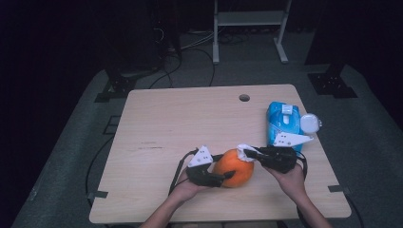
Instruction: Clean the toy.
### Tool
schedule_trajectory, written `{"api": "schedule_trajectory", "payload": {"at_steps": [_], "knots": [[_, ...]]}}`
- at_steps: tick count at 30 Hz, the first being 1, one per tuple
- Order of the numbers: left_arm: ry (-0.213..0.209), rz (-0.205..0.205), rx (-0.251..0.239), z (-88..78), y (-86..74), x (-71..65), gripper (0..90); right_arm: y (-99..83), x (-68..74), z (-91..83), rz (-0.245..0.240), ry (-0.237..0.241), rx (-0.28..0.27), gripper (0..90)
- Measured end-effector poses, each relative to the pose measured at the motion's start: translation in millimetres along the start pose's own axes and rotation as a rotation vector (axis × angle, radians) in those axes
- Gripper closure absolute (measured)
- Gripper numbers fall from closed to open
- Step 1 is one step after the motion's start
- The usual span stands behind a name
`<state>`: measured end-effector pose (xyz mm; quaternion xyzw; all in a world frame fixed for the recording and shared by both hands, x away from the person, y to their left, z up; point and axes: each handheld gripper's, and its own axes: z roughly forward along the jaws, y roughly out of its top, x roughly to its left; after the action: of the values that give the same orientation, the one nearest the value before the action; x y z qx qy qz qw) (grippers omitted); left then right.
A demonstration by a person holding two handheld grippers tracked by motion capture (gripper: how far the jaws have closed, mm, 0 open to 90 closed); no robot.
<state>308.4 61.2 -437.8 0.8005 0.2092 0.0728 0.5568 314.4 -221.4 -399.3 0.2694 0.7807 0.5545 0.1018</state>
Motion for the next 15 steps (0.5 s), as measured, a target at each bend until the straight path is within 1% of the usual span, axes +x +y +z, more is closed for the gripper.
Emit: {"api": "schedule_trajectory", "payload": {"at_steps": [1,2,3,6,8,9,10,13,15], "knots": [[0.000,0.000,0.000,0.0,0.0,0.0,32.3,0.0,0.0,0.0,0.000,0.000,0.000,82.0],[-0.002,-0.026,-0.006,-0.7,-1.0,3.5,32.3,-0.2,0.3,0.0,0.000,0.003,-0.003,82.0],[0.000,-0.034,-0.006,-1.2,-1.3,4.9,32.1,-0.1,2.3,1.1,-0.003,0.011,-0.007,81.9],[0.013,-0.074,-0.012,-3.3,-2.0,8.4,31.2,1.9,12.1,4.9,-0.037,0.035,-0.015,81.8],[0.016,-0.112,-0.020,-4.1,-2.8,11.9,30.8,3.3,17.8,6.8,-0.054,0.054,-0.016,81.7],[0.016,-0.112,-0.020,-4.1,-2.8,11.9,30.8,3.3,17.8,6.8,-0.054,0.054,-0.016,81.7],[0.015,-0.143,-0.029,-4.9,-3.7,15.0,30.7,3.5,23.0,9.3,-0.079,0.070,-0.011,81.6],[0.013,-0.145,-0.028,-5.6,-3.7,15.3,30.7,3.1,23.3,10.4,-0.090,0.068,-0.008,81.6],[0.012,-0.140,-0.029,-5.1,-3.3,14.2,30.7,2.6,20.2,9.8,-0.081,0.066,-0.008,81.8]]}}
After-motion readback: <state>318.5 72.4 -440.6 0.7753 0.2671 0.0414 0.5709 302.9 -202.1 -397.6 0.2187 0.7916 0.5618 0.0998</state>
